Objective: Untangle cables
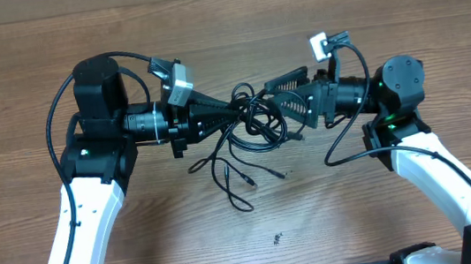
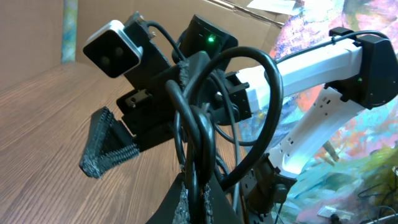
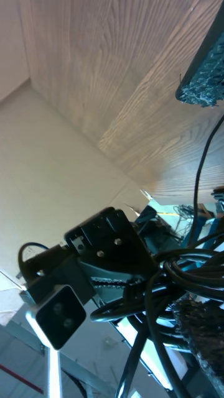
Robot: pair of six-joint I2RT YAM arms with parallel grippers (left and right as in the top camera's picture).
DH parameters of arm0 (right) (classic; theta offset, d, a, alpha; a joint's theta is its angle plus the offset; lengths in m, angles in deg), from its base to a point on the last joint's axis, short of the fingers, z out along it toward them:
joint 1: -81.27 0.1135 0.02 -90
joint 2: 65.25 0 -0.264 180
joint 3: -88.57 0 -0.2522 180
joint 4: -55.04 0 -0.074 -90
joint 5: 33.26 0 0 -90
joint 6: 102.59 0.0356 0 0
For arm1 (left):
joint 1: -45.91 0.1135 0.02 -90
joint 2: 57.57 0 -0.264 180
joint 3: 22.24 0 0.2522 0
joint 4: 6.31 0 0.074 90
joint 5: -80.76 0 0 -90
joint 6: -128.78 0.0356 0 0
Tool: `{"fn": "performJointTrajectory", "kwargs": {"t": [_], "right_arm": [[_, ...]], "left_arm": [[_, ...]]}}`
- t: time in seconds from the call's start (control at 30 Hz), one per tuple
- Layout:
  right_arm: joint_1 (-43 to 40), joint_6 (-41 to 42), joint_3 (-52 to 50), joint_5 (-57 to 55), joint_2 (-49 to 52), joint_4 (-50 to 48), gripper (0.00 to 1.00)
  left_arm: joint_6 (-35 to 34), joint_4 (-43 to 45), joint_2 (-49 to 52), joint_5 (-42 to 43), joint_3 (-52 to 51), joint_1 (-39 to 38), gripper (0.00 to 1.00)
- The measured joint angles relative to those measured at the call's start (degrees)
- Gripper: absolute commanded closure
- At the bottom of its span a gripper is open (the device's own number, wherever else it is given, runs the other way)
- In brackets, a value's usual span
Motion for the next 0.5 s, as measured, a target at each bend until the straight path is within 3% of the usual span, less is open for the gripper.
{"fn": "performJointTrajectory", "kwargs": {"t": [0.17,0.37,0.5], "right_arm": [[3.13,-1.86,0.0,-0.48,0.0,0.28,0.04],[3.5,-2.95,0.0,-0.24,0.0,1.55,0.35],[3.69,-3.15,0.0,-0.2,0.0,1.57,0.36]], "left_arm": [[-0.13,0.0,0.0,0.07,0.0,0.0,0.96],[-0.46,-0.13,0.0,-0.83,0.0,0.0,0.96],[-0.5,-0.17,0.0,-1.7,0.0,0.0,0.96]]}}
